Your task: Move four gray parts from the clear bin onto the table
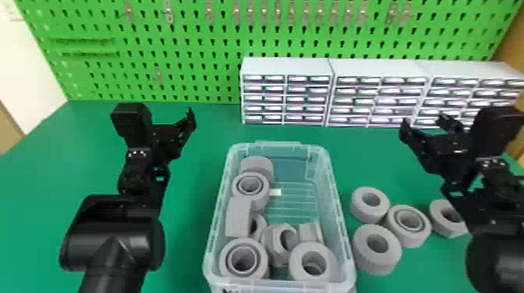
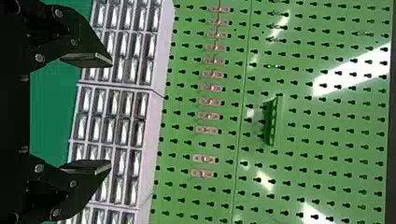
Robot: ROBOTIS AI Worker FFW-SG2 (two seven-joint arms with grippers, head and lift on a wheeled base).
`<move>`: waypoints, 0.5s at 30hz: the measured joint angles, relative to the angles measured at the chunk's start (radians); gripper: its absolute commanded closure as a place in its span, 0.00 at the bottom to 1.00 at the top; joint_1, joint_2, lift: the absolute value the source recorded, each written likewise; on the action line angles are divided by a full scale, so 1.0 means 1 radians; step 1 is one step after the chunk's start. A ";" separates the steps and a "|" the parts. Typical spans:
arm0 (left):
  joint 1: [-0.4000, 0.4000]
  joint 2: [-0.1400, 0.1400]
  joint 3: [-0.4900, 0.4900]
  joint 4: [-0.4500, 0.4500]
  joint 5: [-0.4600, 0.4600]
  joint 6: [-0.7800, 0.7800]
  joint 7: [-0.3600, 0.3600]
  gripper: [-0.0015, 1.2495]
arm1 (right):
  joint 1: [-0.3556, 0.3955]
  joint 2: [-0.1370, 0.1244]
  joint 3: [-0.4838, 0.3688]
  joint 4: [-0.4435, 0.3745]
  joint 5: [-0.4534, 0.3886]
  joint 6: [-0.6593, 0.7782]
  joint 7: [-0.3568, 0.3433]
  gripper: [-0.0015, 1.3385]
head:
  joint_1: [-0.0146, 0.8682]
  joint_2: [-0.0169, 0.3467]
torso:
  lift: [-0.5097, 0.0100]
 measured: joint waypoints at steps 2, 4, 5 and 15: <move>0.001 0.000 0.001 0.000 0.001 0.000 0.000 0.24 | -0.001 0.000 0.003 0.002 0.000 0.003 0.000 0.37 | 0.80 0.24 | 0.88; 0.001 0.000 0.000 0.000 0.001 0.000 0.000 0.24 | -0.001 0.000 0.004 0.003 0.000 0.004 0.000 0.37 | 0.80 0.24 | 0.88; 0.001 0.000 0.000 0.000 0.001 0.000 0.000 0.24 | -0.001 0.001 0.004 0.003 0.000 0.004 0.000 0.37 | 0.80 0.24 | 0.88; 0.004 0.000 -0.004 0.000 0.001 0.000 0.000 0.24 | -0.003 0.001 0.003 0.003 0.000 0.005 0.000 0.37 | 0.80 0.24 | 0.88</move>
